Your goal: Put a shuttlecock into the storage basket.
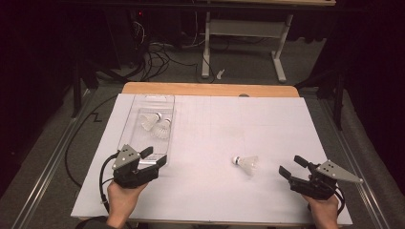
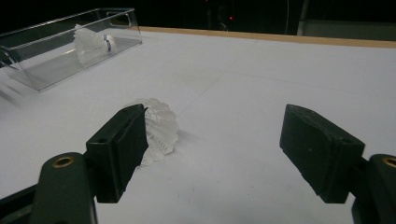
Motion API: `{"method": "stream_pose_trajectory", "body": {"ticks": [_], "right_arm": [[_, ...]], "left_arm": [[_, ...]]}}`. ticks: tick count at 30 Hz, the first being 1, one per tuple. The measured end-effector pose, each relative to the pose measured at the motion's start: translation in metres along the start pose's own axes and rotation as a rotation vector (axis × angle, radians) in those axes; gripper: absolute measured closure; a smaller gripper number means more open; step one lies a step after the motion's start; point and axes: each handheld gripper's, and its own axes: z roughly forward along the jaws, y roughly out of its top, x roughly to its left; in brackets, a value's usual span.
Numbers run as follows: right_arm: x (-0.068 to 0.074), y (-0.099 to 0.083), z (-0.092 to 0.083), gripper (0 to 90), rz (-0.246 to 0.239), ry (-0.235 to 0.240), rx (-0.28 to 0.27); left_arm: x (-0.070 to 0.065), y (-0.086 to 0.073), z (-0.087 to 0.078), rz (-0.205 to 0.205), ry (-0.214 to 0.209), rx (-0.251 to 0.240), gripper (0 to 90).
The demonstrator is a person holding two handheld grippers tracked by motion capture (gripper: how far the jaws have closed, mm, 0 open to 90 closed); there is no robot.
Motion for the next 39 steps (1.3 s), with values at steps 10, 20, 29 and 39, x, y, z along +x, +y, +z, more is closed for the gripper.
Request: {"method": "stream_pose_trajectory", "body": {"ticks": [10,20,29,39], "right_arm": [[0.000,0.000,0.000,23.6,-0.002,0.003,0.000],[0.000,0.000,0.000,23.6,-0.007,0.003,0.000],[0.000,0.000,0.000,23.6,-0.004,0.004,0.002],[0.000,0.000,0.001,23.7,-0.005,0.007,0.003]], "left_arm": [[-0.004,0.003,0.008,0.015,-0.015,0.011,40.4],[-0.008,0.005,0.016,0.031,-0.031,0.034,40.2],[-0.011,0.007,0.024,0.039,-0.042,0.051,40.1],[-0.013,0.009,0.030,0.037,-0.057,0.057,39.9]]}}
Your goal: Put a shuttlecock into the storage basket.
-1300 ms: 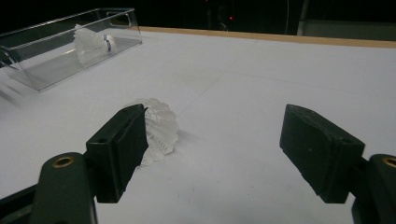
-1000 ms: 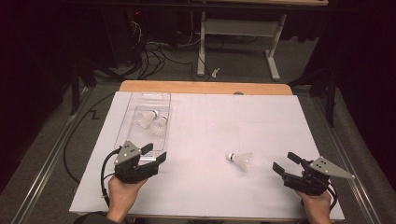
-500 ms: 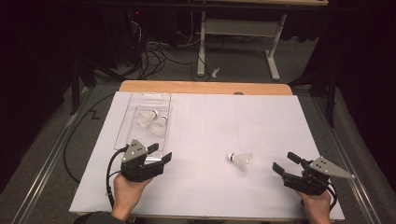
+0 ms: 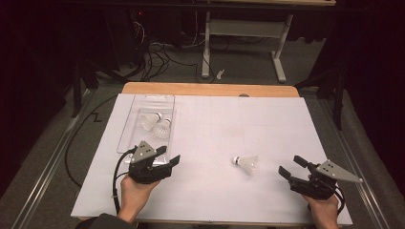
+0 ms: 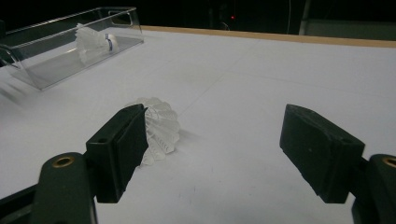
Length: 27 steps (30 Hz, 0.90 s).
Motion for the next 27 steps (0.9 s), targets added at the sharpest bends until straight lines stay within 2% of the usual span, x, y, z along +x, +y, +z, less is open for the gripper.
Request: {"method": "stream_pose_trajectory", "body": {"ticks": [27], "right_arm": [[0.000,0.000,0.000,23.6,0.005,0.000,0.001]], "left_arm": [[-0.009,0.012,0.018,0.025,-0.039,0.033,38.7]]}}
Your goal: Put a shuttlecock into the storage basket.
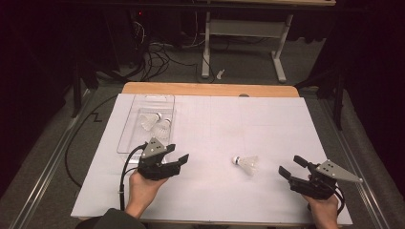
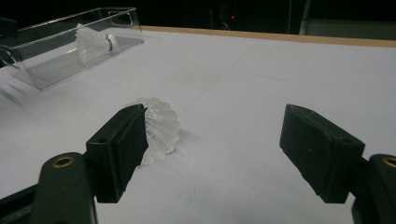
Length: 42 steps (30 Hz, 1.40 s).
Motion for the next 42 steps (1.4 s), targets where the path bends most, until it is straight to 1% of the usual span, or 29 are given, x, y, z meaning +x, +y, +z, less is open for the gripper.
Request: {"method": "stream_pose_trajectory", "body": {"ticks": [21,26,28,31,42], "right_arm": [[0.000,0.000,-0.001,23.6,0.002,0.001,-0.003],[0.000,0.000,-0.001,23.6,0.000,-0.001,-0.005],[0.000,0.000,-0.001,23.7,0.002,-0.001,-0.004],[0.000,0.000,-0.001,23.7,-0.003,0.000,-0.005],[0.000,0.000,-0.001,23.7,0.000,0.001,-0.006]], "left_arm": [[-0.008,0.011,0.016,0.022,-0.027,0.023,38.3],[-0.010,0.015,0.020,0.026,-0.034,0.022,38.3],[-0.011,0.017,0.023,0.035,-0.027,0.030,38.3],[-0.010,0.019,0.028,0.034,-0.027,0.038,38.4],[-0.015,0.028,0.039,0.033,-0.053,0.039,38.6]]}}
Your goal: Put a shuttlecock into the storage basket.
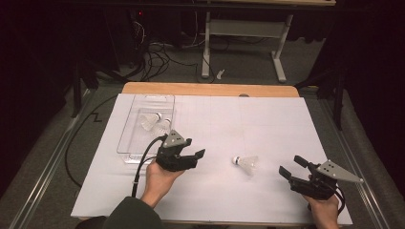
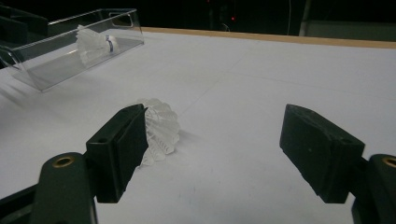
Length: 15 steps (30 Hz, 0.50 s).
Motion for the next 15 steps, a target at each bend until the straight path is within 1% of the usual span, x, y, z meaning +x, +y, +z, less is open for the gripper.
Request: {"method": "stream_pose_trajectory", "body": {"ticks": [8,15], "right_arm": [[0.000,0.000,0.000,23.7,0.002,0.000,-0.001],[-0.001,0.000,0.000,23.7,0.000,0.001,-0.001]], "left_arm": [[-0.001,0.005,0.010,-0.011,-0.020,0.017,38.5],[-0.006,0.011,0.017,0.005,-0.031,0.029,38.4]]}}
